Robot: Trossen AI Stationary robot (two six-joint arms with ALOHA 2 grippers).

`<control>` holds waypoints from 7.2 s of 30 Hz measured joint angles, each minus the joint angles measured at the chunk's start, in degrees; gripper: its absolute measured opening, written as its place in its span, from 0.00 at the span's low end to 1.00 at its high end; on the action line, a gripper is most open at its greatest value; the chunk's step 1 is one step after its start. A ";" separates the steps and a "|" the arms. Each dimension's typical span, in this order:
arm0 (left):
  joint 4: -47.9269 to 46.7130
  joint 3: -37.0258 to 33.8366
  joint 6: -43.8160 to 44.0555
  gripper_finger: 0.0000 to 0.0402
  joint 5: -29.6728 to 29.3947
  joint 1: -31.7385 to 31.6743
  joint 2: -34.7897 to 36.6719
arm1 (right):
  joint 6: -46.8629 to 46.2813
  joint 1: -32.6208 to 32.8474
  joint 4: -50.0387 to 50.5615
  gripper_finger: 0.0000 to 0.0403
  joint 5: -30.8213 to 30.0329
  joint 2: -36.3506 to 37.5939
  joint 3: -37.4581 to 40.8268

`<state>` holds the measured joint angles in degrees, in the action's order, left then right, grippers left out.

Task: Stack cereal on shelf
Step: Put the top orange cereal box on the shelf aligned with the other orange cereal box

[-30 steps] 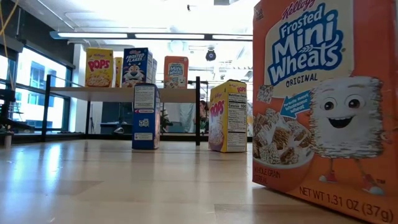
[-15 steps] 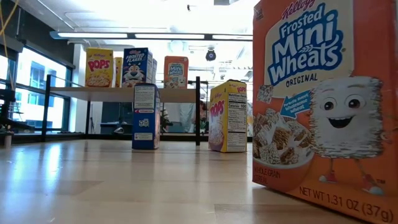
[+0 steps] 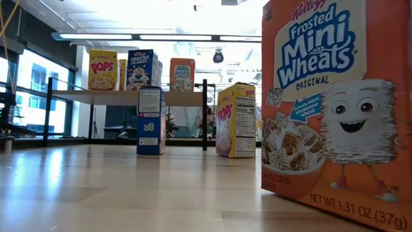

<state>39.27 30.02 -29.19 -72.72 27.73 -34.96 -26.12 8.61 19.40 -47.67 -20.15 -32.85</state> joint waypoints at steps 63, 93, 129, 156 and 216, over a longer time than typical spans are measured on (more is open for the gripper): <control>-5.19 -0.02 0.55 0.57 -2.32 0.01 0.00 | -17.29 -48.14 49.08 0.70 42.35 -65.47 -40.25; -5.20 -0.03 0.50 0.57 -2.32 0.01 0.00 | -15.80 -48.38 46.78 0.61 42.48 -73.64 -40.20; -5.21 -0.04 3.63 0.57 -2.30 0.02 -0.02 | -14.30 -40.97 50.94 0.38 45.81 -73.62 -46.89; -5.19 -0.04 2.59 0.57 1.33 -9.23 0.00 | -5.42 -33.56 53.61 0.38 38.89 -73.60 -83.78; -57.43 -0.38 48.61 0.57 42.18 -22.58 4.12 | 23.86 -28.23 38.05 0.38 49.02 -83.00 -86.37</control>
<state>-18.15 29.64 19.42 -30.55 5.15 -30.84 -2.26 -19.62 57.45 1.35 -103.16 -119.22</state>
